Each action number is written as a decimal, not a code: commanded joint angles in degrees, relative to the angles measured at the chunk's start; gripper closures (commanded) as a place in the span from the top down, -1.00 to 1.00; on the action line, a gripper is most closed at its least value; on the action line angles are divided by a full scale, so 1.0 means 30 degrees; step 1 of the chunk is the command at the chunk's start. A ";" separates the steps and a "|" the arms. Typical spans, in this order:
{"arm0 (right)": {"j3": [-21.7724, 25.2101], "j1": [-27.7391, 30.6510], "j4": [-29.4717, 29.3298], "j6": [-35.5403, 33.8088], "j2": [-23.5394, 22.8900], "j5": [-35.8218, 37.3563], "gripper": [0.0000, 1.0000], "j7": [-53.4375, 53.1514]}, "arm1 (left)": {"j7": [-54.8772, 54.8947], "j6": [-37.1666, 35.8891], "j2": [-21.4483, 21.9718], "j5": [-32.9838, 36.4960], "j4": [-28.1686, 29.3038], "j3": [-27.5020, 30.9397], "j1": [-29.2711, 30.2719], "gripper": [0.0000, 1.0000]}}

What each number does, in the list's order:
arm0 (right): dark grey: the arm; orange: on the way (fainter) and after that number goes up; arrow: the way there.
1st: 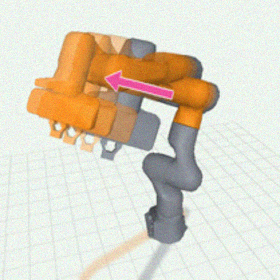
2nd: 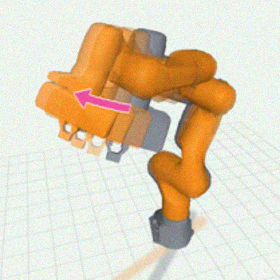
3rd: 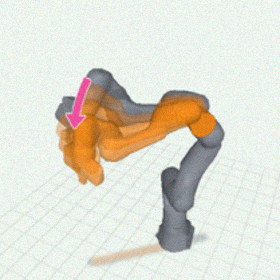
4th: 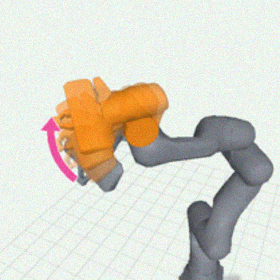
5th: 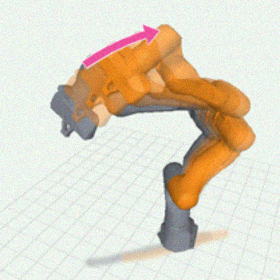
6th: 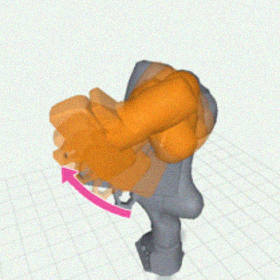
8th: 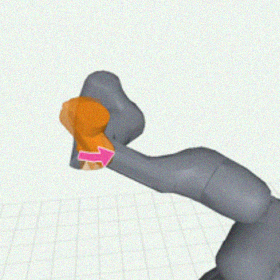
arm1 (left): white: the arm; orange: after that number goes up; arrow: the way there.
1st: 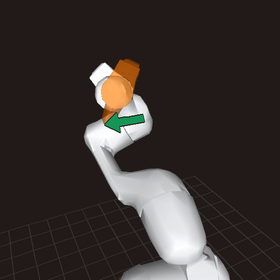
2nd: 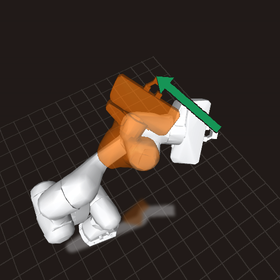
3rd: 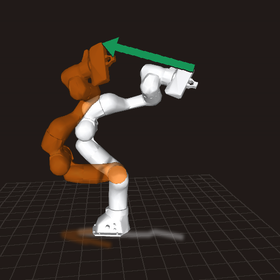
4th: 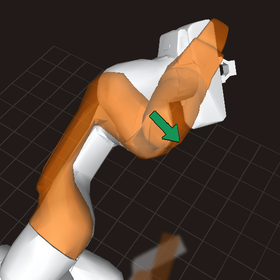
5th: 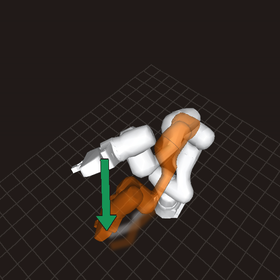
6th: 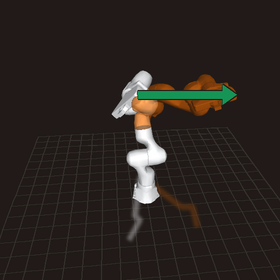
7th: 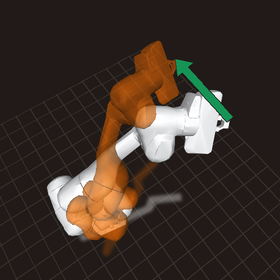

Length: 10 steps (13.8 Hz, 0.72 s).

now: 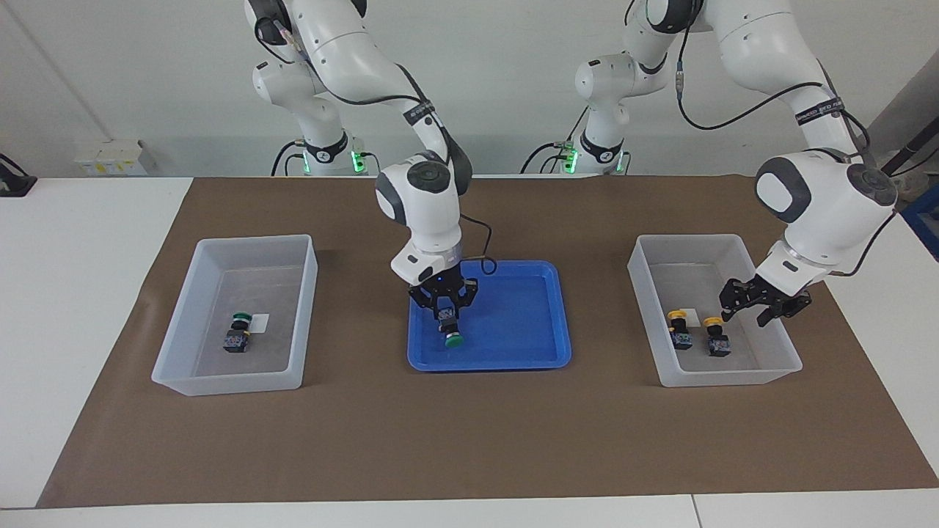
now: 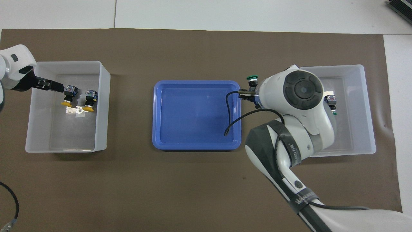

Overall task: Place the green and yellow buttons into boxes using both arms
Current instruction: 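Carry the green button into the nearby box with the right gripper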

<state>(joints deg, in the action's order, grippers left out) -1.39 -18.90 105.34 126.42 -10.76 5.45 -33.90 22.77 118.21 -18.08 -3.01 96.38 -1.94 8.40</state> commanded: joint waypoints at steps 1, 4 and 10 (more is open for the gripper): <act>-0.0180 0.2014 0.1126 -0.0827 0.1794 -0.0264 -1.00 0.1684 | 0.0146 -0.3037 0.0254 0.0563 -0.2063 0.0121 -0.0193 0.64; -0.0180 0.4446 0.2354 -0.0947 0.2911 -0.0264 -1.00 0.4025 | -0.0523 -0.6667 0.0372 0.0679 -0.4143 0.0150 -0.0660 0.64; -0.0180 0.6707 0.5722 0.1593 0.3266 -0.0557 -1.00 0.7193 | -0.3077 -1.0019 0.2651 0.1795 -0.5556 -0.0084 -0.2595 0.70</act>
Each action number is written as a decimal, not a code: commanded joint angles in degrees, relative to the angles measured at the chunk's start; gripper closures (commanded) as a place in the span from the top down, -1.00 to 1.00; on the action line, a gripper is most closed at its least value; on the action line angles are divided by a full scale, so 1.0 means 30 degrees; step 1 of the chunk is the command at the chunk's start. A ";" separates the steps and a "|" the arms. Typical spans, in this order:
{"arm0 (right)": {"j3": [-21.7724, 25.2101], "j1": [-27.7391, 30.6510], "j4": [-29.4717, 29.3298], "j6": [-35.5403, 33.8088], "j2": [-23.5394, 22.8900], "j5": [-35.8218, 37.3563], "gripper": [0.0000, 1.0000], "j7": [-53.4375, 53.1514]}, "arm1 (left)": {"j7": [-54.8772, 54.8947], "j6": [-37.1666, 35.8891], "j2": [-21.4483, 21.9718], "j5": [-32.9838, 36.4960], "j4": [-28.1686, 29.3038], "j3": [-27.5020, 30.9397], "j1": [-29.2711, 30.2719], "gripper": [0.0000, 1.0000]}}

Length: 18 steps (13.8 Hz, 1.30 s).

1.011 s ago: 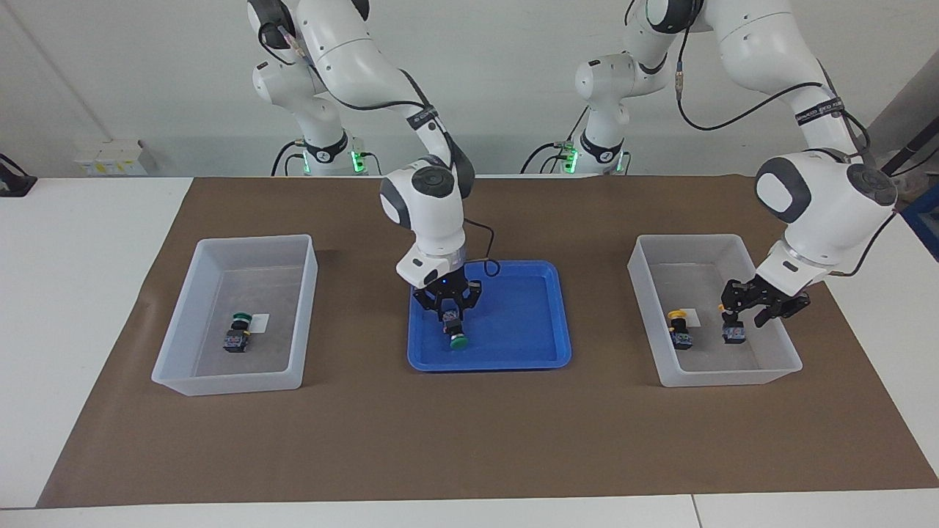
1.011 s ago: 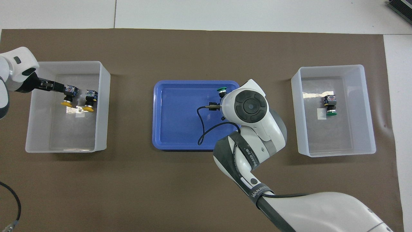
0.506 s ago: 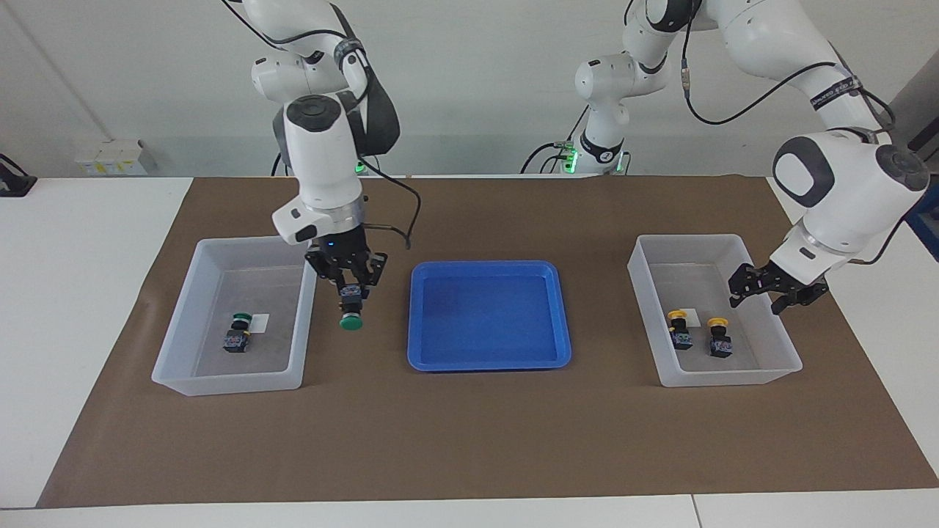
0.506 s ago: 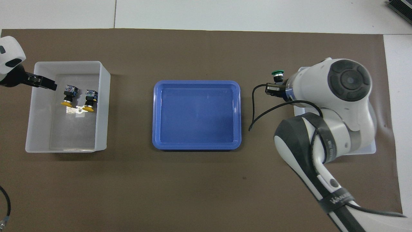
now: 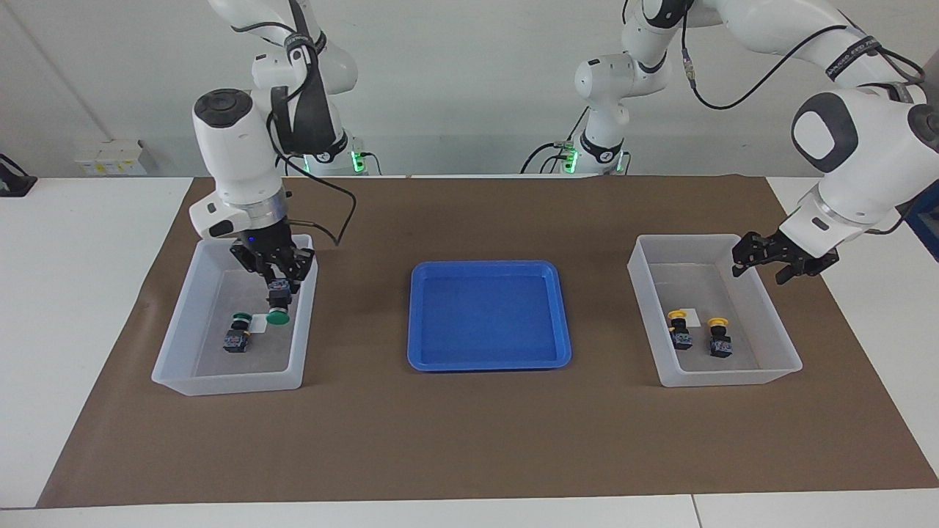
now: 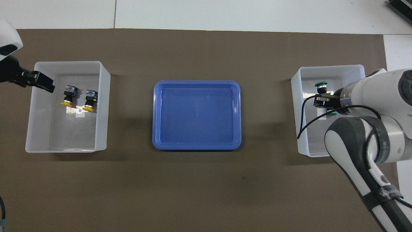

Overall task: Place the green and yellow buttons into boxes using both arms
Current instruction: 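Carry the green button into the nearby box with the right gripper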

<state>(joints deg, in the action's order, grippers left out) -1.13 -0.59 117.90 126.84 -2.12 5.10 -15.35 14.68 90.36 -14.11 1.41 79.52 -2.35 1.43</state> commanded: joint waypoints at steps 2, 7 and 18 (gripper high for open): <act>-0.0267 0.1276 0.2882 0.3267 0.0268 -0.0469 -1.00 0.1802 | -0.0354 -0.1376 0.2237 0.0321 0.0210 0.0020 -0.0533 0.72; -0.0267 0.2363 0.3563 0.5791 -0.1546 -0.0469 -1.00 0.3269 | -0.0267 -0.1235 0.3588 0.0321 0.1500 0.0050 -0.0566 1.00; -0.0267 0.2042 0.3037 0.5474 -0.1406 -0.0469 0.85 0.3622 | -0.1350 0.1960 0.5052 0.0175 0.4866 0.0050 -0.0741 1.00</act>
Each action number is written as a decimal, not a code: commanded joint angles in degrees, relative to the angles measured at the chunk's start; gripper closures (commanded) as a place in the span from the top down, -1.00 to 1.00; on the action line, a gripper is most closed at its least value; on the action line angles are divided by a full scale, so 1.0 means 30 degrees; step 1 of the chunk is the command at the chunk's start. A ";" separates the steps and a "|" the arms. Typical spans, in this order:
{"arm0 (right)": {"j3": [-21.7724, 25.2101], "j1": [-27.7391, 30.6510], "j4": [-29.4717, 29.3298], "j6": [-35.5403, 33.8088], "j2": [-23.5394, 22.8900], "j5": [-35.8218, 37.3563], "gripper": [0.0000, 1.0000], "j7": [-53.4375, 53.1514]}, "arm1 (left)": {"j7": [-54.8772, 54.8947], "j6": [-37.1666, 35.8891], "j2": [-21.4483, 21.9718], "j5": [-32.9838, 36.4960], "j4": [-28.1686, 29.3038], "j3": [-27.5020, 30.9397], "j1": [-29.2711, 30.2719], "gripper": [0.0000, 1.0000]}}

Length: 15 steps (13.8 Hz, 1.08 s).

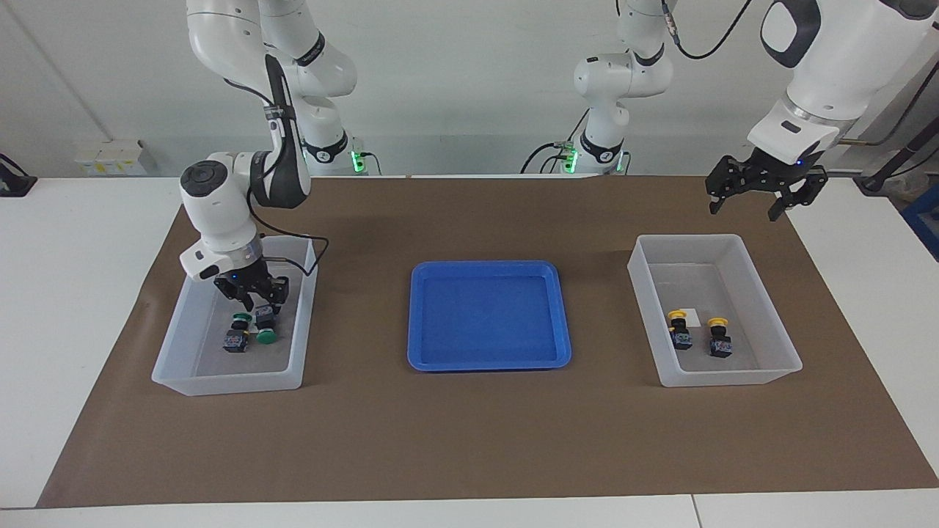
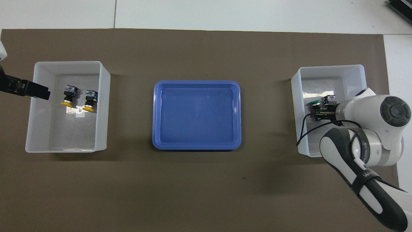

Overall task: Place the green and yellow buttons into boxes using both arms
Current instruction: 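Open the right gripper and lift it out of the box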

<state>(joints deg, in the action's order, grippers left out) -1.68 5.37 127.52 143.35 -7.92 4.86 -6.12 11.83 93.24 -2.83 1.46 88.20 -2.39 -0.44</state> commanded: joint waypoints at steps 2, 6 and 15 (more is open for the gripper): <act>-0.0115 0.0027 -0.0695 -0.1108 0.1141 -0.0390 0.98 0.0545 | -0.0400 0.1001 0.1383 0.0156 0.1978 0.0094 0.0057 1.00; -0.0115 -0.0236 -0.3005 -0.4881 0.2695 -0.0390 1.00 0.0487 | -0.0603 0.0884 0.1208 -0.0047 0.1598 0.0094 -0.0001 1.00; -0.1346 -0.0237 -1.1179 -1.3937 0.2494 -0.0918 1.00 -0.0656 | -0.2655 0.0007 0.1178 -0.1484 0.1333 0.0270 0.0205 1.00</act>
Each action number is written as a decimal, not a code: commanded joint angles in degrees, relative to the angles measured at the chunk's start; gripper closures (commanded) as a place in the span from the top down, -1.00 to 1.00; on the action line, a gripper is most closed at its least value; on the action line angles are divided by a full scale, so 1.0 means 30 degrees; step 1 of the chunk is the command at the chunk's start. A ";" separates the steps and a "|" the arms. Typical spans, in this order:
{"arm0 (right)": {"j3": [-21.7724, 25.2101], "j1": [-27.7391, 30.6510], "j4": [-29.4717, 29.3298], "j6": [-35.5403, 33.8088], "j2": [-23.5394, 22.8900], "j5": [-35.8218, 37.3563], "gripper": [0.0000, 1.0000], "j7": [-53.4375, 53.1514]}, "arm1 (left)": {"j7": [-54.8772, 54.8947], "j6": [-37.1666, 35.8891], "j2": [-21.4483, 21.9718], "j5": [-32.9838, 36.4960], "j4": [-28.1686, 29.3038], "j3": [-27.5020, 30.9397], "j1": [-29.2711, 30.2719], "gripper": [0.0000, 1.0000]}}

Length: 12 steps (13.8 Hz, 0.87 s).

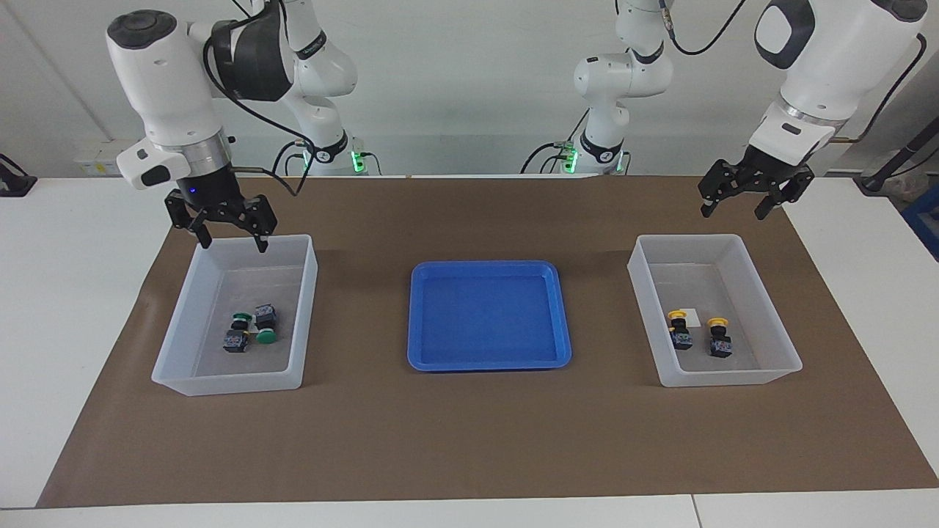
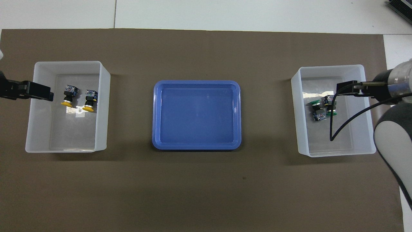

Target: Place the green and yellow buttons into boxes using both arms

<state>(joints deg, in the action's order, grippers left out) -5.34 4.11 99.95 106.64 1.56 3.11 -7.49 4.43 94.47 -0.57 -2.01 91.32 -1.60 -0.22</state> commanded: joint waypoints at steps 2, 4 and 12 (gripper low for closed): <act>-0.0211 0.0154 -0.2438 -0.2730 -0.0636 -0.0363 1.00 -0.0200 | -0.0188 -0.0844 0.0423 -0.0327 0.0264 0.0036 0.0133 1.00; -0.0446 0.0154 -0.2118 -0.3638 -0.0403 -0.0537 1.00 -0.0171 | -0.0188 -0.1284 0.0365 -0.0240 -0.0173 0.0035 0.0133 1.00; -0.0417 0.0213 -0.1647 -0.3643 -0.0167 -0.1391 1.00 0.0005 | -0.0070 -0.1228 0.0804 0.0083 -0.0148 0.0007 0.0075 1.00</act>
<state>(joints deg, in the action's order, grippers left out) -6.17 4.14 94.85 96.34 0.84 -0.59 -7.49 4.36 91.75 0.90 -2.00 90.23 -1.43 -0.22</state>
